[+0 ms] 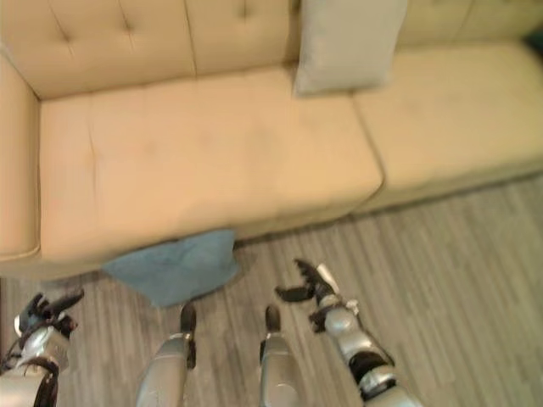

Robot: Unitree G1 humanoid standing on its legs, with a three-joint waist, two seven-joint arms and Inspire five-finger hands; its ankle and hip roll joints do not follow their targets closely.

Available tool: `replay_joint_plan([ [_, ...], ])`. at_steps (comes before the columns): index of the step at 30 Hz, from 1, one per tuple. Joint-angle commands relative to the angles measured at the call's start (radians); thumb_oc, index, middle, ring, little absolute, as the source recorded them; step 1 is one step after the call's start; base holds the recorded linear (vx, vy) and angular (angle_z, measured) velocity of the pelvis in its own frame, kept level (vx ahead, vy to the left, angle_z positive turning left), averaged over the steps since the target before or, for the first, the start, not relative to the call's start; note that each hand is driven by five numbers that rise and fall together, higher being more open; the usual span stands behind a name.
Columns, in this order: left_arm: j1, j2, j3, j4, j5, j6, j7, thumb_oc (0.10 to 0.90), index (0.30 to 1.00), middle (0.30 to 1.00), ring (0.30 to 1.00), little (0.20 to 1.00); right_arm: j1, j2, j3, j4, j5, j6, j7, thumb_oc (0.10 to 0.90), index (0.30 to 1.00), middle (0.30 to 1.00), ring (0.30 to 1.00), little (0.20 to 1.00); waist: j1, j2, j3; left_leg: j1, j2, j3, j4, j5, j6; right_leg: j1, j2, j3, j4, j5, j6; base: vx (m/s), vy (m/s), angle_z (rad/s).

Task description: Pick up all the scattered cushions and arrange them neatly on the sofa.

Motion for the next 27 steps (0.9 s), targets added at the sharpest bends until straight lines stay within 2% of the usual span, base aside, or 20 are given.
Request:
replay_joint_plan([
  [1, -0.035, 0.035, -0.026, -0.02, -0.088, -0.041, -0.029, 0.8, 0.9, 0.9, 0.9, 0.9, -0.085, -0.052, -0.007, -0.046, 0.084, -0.058, -0.05, 0.8, 0.9, 0.9, 0.9, 0.9, 0.001, -0.036, -0.013, -0.049, 0.059, -0.014, 0.129, -0.122, -0.044, -0.088, -0.049, 0.047, 0.017, -0.003, 0.028, -0.11, -0.043, -0.08],
  [3, -0.1, 0.051, -0.058, -0.025, -0.146, -0.023, -0.069, 0.8, 0.9, 0.9, 0.9, 0.9, -0.192, -0.087, 0.02, -0.028, 0.122, -0.063, -0.056, 0.8, 0.9, 0.9, 0.9, 0.9, 0.002, -0.02, 0.014, -0.146, 0.068, -0.024, 0.18, -0.121, -0.045, -0.184, -0.042, 0.058, 0.069, -0.011, 0.027, -0.11, -0.06, -0.15],
  [5, -0.104, 0.05, -0.045, -0.027, -0.191, -0.023, -0.078, 0.8, 0.9, 0.9, 0.9, 0.9, -0.223, -0.096, 0.03, -0.027, 0.123, -0.063, -0.055, 0.8, 0.9, 0.9, 0.9, 0.9, 0.002, -0.013, 0.022, -0.179, 0.069, -0.029, 0.204, -0.131, -0.046, -0.216, -0.036, 0.06, 0.092, -0.022, 0.026, -0.04, -0.036, -0.04],
  [9, -0.147, 0.038, -0.065, -0.01, -0.247, 0.002, -0.1, 0.8, 0.9, 0.9, 0.9, 0.9, -0.366, -0.129, 0.028, 0.03, 0.201, -0.078, -0.091, 0.8, 0.9, 0.9, 0.9, 0.9, 0.007, 0.014, 0.042, -0.298, 0.071, -0.046, 0.245, -0.129, -0.045, -0.342, -0.022, 0.072, 0.15, -0.029, 0.021, -0.05, -0.056, 0.0],
  [11, -0.151, 0.035, -0.065, -0.001, -0.254, 0.007, -0.102, 0.8, 0.9, 0.9, 0.9, 0.9, -0.388, -0.133, 0.035, 0.034, 0.205, -0.078, -0.092, 0.8, 0.9, 0.9, 0.9, 0.9, 0.008, 0.016, 0.046, -0.32, 0.07, -0.048, 0.254, -0.129, -0.045, -0.362, -0.017, 0.076, 0.16, -0.031, 0.02, -0.02, -0.044, 0.02],
  [16, -0.136, -0.001, -0.11, 0.068, -0.205, 0.06, -0.132, 0.8, 0.9, 0.9, 0.9, 0.9, -0.471, -0.14, 0.074, 0.072, 0.234, -0.066, -0.085, 0.8, 0.9, 0.9, 0.9, 0.9, 0.015, 0.023, 0.057, -0.384, 0.071, -0.056, 0.282, -0.126, -0.044, -0.435, -0.002, 0.08, 0.202, -0.038, 0.012, -0.01, -0.045, 0.01],
  [22, -0.052, -0.02, -0.157, 0.048, -0.071, 0.044, -0.13, 0.8, 0.9, 0.9, 0.9, 0.9, -0.477, -0.134, 0.084, 0.076, 0.228, -0.079, -0.08, 0.8, 0.9, 0.9, 0.9, 0.9, 0.027, 0.039, 0.068, -0.402, 0.066, -0.062, 0.271, -0.112, -0.045, -0.464, 0.012, 0.083, 0.21, -0.034, 0.006, 0.0, -0.036, -0.02],
  [27, -0.048, -0.019, -0.146, 0.101, -0.029, 0.047, -0.113, 0.8, 0.9, 0.9, 0.9, 0.9, -0.499, -0.114, 0.079, 0.044, 0.236, -0.101, -0.095, 0.8, 0.9, 0.9, 0.9, 0.9, 0.027, 0.035, 0.071, -0.46, 0.067, -0.072, 0.27, -0.102, -0.047, -0.519, 0.019, 0.086, 0.215, -0.028, 0.006, -0.01, -0.04, -0.01],
])
